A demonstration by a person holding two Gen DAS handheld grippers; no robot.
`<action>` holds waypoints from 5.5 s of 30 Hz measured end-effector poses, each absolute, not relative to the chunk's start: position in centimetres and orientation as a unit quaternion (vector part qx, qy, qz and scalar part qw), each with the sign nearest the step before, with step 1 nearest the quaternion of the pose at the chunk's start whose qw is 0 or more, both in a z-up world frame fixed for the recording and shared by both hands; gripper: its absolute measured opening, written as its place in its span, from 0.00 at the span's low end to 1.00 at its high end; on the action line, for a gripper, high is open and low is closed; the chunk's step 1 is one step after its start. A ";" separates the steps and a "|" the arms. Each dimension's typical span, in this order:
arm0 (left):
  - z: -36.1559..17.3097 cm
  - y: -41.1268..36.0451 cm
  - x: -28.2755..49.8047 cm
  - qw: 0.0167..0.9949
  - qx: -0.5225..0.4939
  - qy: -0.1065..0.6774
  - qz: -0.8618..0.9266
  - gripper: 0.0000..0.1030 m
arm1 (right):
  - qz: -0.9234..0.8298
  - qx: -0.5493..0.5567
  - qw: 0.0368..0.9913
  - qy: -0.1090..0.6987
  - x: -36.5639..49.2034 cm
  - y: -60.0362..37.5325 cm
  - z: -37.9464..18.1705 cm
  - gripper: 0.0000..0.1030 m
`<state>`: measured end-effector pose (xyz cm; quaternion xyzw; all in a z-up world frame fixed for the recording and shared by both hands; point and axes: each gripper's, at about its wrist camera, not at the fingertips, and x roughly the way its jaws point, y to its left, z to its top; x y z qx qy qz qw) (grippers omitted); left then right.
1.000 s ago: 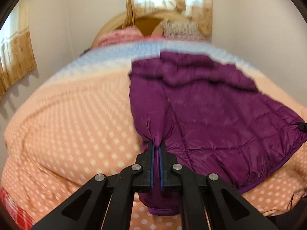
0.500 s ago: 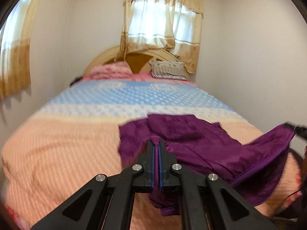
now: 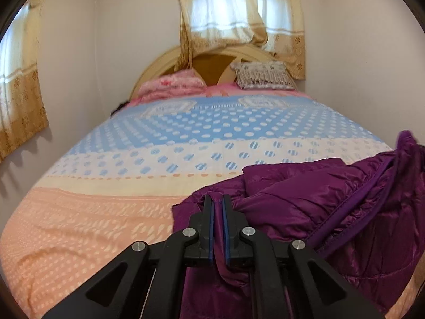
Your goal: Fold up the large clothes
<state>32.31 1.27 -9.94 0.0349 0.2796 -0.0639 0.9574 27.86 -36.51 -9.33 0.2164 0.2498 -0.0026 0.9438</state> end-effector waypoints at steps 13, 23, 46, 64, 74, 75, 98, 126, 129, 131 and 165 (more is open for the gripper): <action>-9.2 1.3 34.9 0.976 0.021 0.214 0.029 0.93 | -0.054 0.215 0.928 0.301 36.8 -37.7 -14.1 0.19; -11.1 -7.6 35.5 0.970 0.130 0.203 0.033 0.93 | 0.004 0.109 0.945 0.307 34.8 -28.3 -11.6 0.78; -19.1 -4.3 47.7 0.914 0.080 0.388 0.088 0.99 | -0.065 0.049 0.915 0.396 41.7 -27.4 -19.9 0.74; -19.7 -4.6 48.4 0.907 0.086 0.404 0.086 0.99 | -0.073 0.051 0.906 0.413 42.5 -27.6 -20.5 0.79; -19.7 -4.6 48.4 0.907 0.086 0.403 0.085 0.99 | -0.074 0.047 0.905 0.417 42.7 -27.6 -20.7 0.80; -19.7 -4.6 48.4 0.907 0.087 0.403 0.086 0.99 | -0.075 0.046 0.905 0.417 42.7 -27.6 -20.7 0.80; -12.7 -5.8 42.8 0.934 0.075 0.340 0.085 0.99 | -0.093 0.039 0.925 0.367 41.2 -25.4 -15.5 0.81; -19.3 -7.8 46.5 0.904 0.103 0.398 0.119 0.99 | -0.082 -0.003 0.905 0.417 46.0 -20.8 -20.5 0.89; -18.9 -7.9 46.5 0.898 0.114 0.410 0.112 0.99 | -0.079 -0.002 0.903 0.422 46.2 -20.9 -20.4 0.90; -17.6 -7.5 45.5 0.902 0.115 0.403 0.103 0.99 | -0.074 0.000 0.901 0.427 45.5 -21.4 -19.3 0.83; -19.6 3.4 29.2 0.908 0.014 0.387 0.159 0.99 | -0.070 -0.070 0.916 0.390 28.9 -17.9 -21.0 1.00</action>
